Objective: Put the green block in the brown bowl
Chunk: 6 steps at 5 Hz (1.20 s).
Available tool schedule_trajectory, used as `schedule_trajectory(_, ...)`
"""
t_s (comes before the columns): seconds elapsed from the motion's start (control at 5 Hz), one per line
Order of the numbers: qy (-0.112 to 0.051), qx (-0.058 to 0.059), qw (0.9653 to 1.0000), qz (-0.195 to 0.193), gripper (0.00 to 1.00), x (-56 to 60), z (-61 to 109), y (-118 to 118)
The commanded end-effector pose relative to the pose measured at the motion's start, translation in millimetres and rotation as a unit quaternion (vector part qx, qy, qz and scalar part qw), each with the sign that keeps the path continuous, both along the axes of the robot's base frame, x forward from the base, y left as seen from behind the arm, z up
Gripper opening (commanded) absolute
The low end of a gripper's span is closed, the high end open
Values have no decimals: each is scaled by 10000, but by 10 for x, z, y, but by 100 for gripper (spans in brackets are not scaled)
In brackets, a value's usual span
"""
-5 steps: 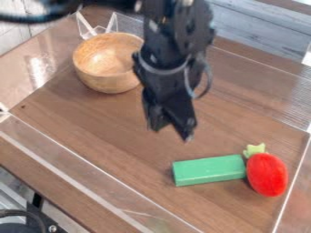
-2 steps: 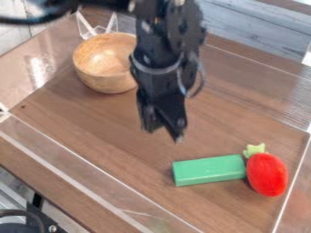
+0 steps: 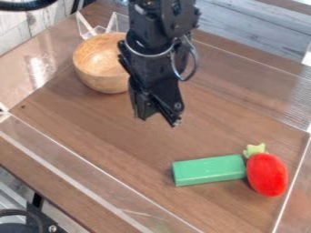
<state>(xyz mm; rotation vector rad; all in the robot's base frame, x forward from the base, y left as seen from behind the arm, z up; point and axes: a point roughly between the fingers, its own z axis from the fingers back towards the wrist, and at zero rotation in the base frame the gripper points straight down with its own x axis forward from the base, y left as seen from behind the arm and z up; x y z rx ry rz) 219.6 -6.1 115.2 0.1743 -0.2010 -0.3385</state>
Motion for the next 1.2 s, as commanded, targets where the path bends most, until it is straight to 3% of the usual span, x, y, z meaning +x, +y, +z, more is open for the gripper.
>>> schedule_trajectory(0.0,-143,-18,9992,375,0,-20,227,-62)
schedule_trajectory(0.2,-118,-38,9975,701,0,-69,357,-133)
schedule_trajectory(0.6,-47,-171,9968,774,0,34,204,-339)
schedule_trajectory(0.8,-31,-255,9967,766,100,96,92,-424)
schedule_trajectory(1.0,-34,-338,9945,990,100,92,10,-512)
